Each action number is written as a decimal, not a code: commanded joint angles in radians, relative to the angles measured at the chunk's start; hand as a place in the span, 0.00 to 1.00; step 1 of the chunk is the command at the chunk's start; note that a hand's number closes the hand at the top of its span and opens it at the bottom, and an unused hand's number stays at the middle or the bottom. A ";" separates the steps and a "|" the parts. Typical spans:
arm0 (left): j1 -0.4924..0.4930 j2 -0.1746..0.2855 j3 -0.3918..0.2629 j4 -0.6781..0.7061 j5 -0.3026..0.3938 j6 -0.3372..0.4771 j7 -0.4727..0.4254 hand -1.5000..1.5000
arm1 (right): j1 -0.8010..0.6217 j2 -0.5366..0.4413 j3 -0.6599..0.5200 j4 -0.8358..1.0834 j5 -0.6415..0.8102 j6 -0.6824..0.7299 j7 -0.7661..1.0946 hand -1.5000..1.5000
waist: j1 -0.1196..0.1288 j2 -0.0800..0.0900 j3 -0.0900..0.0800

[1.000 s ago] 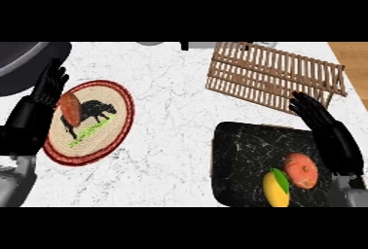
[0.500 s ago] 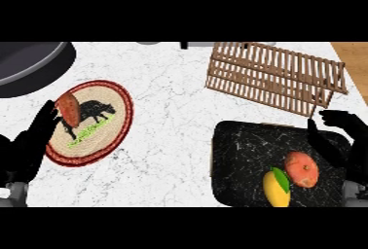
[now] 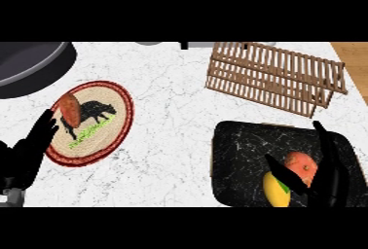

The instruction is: Pick the squash from the tray and place it in the tiered shelf

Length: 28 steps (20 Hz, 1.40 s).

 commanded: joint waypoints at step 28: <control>-0.054 -0.069 0.045 0.064 -0.065 -0.057 0.009 0.50 | -0.200 -0.003 0.014 -0.093 0.375 1.177 0.672 0.00 | 0.012 0.002 0.007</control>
